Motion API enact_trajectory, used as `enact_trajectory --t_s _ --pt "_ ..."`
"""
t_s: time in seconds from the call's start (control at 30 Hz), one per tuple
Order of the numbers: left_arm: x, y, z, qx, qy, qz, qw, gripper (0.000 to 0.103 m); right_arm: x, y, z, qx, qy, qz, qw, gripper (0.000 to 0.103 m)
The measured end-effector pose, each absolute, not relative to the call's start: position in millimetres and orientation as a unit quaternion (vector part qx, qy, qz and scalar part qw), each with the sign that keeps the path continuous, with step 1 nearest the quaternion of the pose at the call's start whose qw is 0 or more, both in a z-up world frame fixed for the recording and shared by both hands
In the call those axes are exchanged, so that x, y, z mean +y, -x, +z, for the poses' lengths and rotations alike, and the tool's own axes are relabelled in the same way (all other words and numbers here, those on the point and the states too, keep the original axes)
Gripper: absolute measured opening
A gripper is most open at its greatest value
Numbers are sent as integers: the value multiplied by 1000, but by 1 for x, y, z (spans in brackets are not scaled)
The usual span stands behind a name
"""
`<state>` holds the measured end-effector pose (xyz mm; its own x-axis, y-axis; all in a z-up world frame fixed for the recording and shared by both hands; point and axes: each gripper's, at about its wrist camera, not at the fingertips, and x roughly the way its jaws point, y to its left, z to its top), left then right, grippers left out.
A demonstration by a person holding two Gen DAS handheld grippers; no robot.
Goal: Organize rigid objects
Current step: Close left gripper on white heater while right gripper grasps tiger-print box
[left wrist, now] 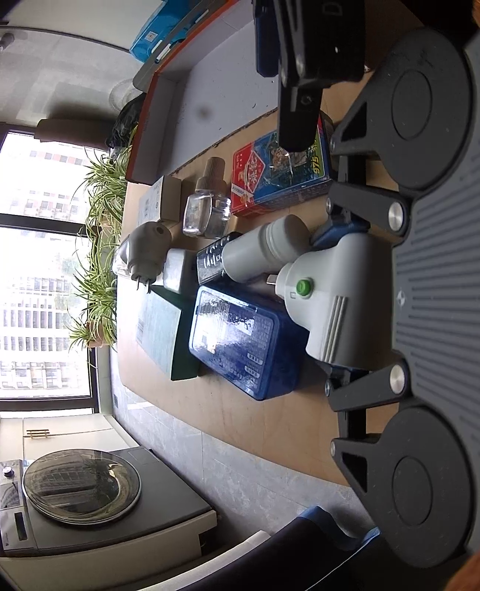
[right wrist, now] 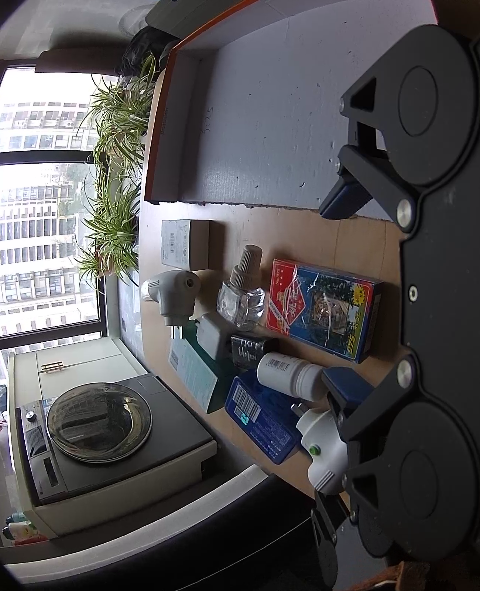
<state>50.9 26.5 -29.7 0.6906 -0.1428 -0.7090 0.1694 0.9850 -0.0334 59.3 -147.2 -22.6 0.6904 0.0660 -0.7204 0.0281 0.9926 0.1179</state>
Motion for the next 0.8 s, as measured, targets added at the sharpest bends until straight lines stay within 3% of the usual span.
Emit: enact_trajectory --t_s 0.33,0.47,0.53,0.57,0.6,0.8 --pt "49 -37 -20 377 4 -67 924 58 -137 -100 -51 455 -59 -3 889 101" --pt "52 -37 -18 374 12 -65 925 58 -131 -108 -56 445 -14 -13 895 102" --pt "51 -38 -17 374 16 -66 925 58 -133 -109 -56 436 -18 -8 899 93" --pt "51 -37 -16 372 17 -67 926 58 -133 -108 -54 432 -15 -6 902 75" --pt "50 -37 -15 369 17 -67 927 58 -133 -109 -52 432 -13 -9 902 72" --pt "43 -37 -6 360 16 -73 930 58 -146 -99 -39 420 -42 -9 906 71"
